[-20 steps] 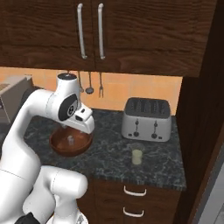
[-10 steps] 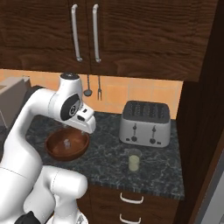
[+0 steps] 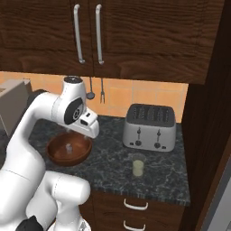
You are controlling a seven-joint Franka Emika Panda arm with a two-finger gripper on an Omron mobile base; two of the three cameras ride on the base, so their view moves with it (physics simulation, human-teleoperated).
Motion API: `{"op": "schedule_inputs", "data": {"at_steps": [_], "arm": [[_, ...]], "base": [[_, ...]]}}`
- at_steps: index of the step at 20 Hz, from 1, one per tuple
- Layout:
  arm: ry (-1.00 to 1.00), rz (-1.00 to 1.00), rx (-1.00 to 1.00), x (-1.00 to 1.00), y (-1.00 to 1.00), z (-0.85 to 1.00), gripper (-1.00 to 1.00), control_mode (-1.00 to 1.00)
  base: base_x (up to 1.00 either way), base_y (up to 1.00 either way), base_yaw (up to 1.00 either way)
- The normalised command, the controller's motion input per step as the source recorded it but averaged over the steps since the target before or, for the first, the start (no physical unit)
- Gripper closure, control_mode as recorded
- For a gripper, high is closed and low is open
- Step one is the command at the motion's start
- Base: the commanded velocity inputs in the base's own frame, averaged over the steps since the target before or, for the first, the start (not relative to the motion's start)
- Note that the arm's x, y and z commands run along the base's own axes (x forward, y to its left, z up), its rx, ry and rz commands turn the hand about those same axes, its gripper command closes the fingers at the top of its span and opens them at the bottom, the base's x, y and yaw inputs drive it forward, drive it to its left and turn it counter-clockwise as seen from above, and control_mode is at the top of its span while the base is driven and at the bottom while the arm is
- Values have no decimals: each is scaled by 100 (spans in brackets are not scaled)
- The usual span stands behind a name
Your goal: Grab a lemon wedge from the fridge and one ice cube from the ice bowl, and put them in the glass of lemonade.
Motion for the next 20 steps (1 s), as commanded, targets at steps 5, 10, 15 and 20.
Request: {"op": "schedule_inputs", "data": {"at_steps": [5,10,15,20], "arm": [[1,0,-7,58,47,-68,-100,-100],[3,8,-18,69,100,-89,-100,-100],[22,20,-7,64,80,-67,-100,-100],[41,19,-5,6,9,-43,-100,-100]], "base": [[0,0,0],[0,0,0],[0,0,0],[0,0,0]]}}
